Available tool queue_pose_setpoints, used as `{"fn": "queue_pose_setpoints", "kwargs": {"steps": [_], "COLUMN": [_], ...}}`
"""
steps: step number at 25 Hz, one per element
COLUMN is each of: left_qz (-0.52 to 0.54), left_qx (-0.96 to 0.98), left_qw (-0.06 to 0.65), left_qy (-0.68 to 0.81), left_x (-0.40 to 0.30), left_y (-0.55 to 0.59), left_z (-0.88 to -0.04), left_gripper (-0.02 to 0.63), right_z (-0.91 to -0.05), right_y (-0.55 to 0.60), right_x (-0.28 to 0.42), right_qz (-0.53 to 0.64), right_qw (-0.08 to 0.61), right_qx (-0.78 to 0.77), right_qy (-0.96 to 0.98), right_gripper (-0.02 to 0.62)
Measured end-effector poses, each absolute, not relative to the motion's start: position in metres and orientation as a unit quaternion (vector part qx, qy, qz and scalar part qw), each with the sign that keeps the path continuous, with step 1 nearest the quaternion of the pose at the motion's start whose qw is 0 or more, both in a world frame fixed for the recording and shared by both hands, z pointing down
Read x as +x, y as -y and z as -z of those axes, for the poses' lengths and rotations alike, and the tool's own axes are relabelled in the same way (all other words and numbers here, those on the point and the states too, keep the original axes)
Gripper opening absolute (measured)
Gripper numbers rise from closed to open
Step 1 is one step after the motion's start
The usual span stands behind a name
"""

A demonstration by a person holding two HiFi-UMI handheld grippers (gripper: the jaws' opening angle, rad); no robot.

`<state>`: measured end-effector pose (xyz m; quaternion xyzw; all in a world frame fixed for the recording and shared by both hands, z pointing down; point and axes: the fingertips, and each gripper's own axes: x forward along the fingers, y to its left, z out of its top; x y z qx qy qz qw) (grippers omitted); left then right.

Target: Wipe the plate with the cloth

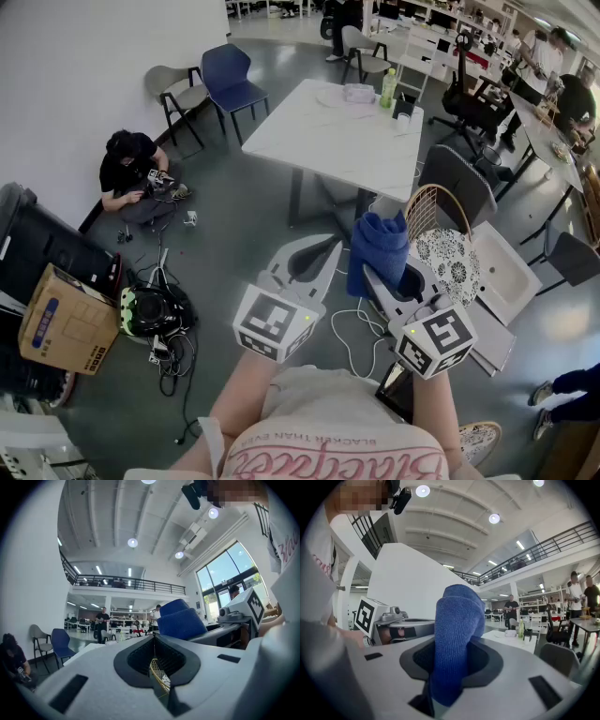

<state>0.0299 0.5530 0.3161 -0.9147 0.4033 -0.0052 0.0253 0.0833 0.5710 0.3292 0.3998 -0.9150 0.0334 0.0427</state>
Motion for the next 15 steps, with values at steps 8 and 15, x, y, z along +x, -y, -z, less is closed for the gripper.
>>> {"fn": "queue_pose_setpoints", "kwargs": {"steps": [8,15], "left_qz": [0.008,0.007], "left_qx": [-0.915,-0.912], "left_qw": [0.021,0.010], "left_qy": [-0.402,-0.409], "left_x": [0.003,-0.019], "left_y": [-0.537,-0.518], "left_z": [-0.328,-0.338], "left_gripper": [0.003,0.003], "right_z": [-0.341,-0.356], "right_y": [-0.556,-0.545], "right_x": [0.062,0.044], "right_qz": [-0.039,-0.055], "right_qw": [0.047,0.053], "right_qx": [0.407,0.402], "right_qy": [0.911,0.912], "right_gripper": [0.123,0.123]}}
